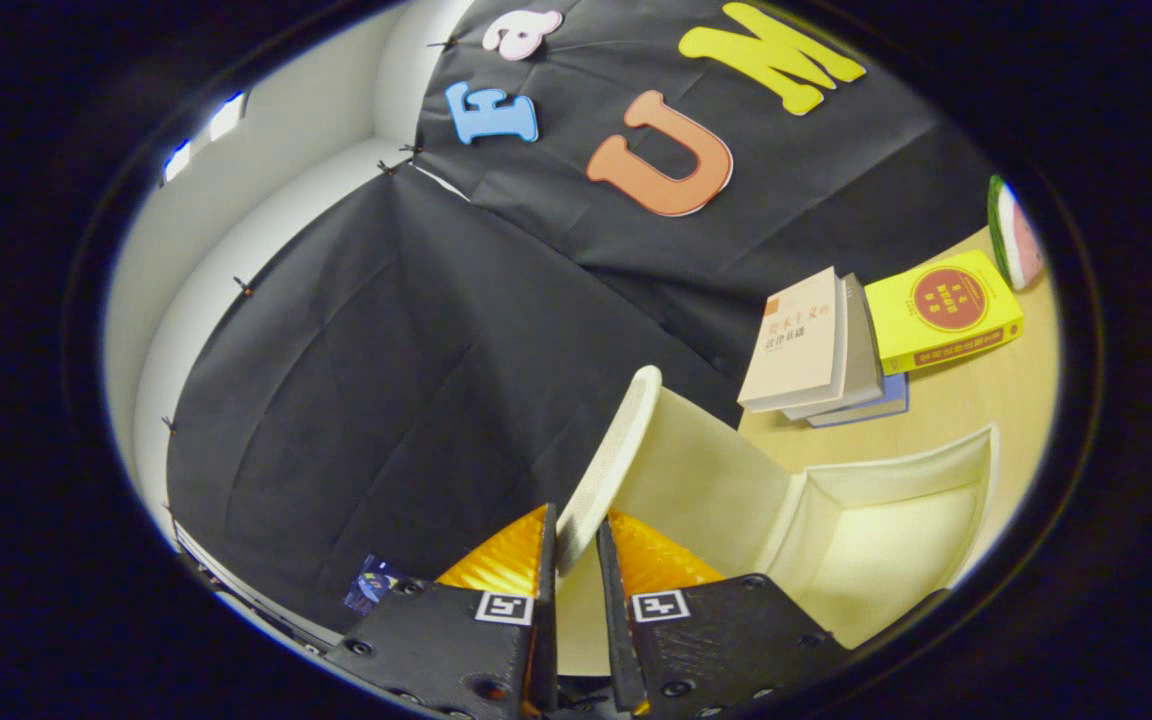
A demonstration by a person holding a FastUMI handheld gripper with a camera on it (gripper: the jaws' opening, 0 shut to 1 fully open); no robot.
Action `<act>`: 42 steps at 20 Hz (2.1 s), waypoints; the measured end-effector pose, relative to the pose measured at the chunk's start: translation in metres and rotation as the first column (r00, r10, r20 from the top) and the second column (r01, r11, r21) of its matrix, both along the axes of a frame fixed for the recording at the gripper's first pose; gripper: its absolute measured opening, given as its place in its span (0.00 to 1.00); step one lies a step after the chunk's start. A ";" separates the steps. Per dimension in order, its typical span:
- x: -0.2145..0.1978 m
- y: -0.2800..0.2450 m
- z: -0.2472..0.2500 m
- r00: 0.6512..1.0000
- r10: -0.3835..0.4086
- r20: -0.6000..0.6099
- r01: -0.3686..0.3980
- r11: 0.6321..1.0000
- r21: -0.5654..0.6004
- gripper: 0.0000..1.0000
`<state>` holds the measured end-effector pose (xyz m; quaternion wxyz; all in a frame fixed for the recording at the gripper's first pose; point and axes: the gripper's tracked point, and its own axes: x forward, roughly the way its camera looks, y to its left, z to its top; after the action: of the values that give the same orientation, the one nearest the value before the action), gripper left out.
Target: Open the storage box then place both shoes into the box .Put the left shoe in first, then the right shoe, with the right side of both shoes facing outward in a uniform manner.
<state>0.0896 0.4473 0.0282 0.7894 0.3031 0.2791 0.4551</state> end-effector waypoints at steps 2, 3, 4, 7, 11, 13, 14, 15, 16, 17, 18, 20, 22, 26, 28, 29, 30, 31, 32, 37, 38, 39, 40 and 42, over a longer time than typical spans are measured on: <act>0.001 0.006 -0.002 1.000 -0.008 0.011 0.008 1.000 -0.026 0.31; 0.001 0.007 -0.004 1.000 -0.014 0.020 0.015 0.999 -0.043 0.35; 0.000 0.007 -0.003 1.000 -0.012 0.027 0.013 0.999 -0.048 0.46; -0.003 0.001 -0.002 0.999 -0.024 0.038 0.026 0.998 -0.052 0.76; -0.003 -0.019 0.001 0.996 -0.052 0.069 0.056 0.996 -0.065 0.95; -0.005 -0.029 0.004 0.995 -0.054 0.087 0.060 0.996 -0.069 0.95; -0.006 -0.035 0.005 0.994 -0.060 0.092 0.066 0.995 -0.072 0.95; -0.007 -0.041 0.007 0.993 -0.065 0.103 0.072 0.995 -0.068 0.95; -0.007 -0.043 0.008 0.992 -0.065 0.107 0.072 0.995 -0.066 0.95; -0.010 -0.042 0.004 0.993 -0.053 0.103 0.061 0.995 -0.075 0.95; -0.012 -0.038 0.000 0.994 -0.043 0.098 0.051 0.995 -0.087 0.95; -0.014 -0.033 -0.003 0.995 -0.035 0.095 0.045 0.994 -0.104 0.95; -0.016 -0.034 -0.006 0.994 -0.040 0.098 0.051 0.993 -0.111 0.95; -0.008 -0.060 -0.012 0.985 -0.094 0.148 0.115 0.983 -0.145 0.95; 0.000 -0.082 -0.020 0.975 -0.133 0.181 0.166 0.969 -0.182 0.95; 0.003 -0.095 -0.024 0.969 -0.154 0.195 0.193 0.961 -0.197 0.95; 0.007 -0.109 -0.027 0.963 -0.173 0.208 0.217 0.953 -0.211 0.95; 0.010 -0.122 -0.030 0.956 -0.193 0.219 0.241 0.945 -0.221 0.95; 0.015 -0.137 -0.032 0.950 -0.214 0.229 0.266 0.937 -0.227 0.96; 0.030 -0.211 -0.059 0.911 -0.323 0.256 0.388 0.882 -0.268 0.95; 0.033 -0.227 -0.067 0.901 -0.345 0.262 0.414 0.865 -0.283 0.95; 0.036 -0.241 -0.074 0.891 -0.366 0.268 0.437 0.850 -0.293 0.95; 0.038 -0.256 -0.081 0.883 -0.385 0.268 0.457 0.837 -0.301 0.95; 0.040 -0.282 -0.094 0.869 -0.418 0.263 0.487 0.815 -0.315 0.96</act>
<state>0.1297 0.1649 -0.0663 0.9398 0.1632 0.2064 0.2179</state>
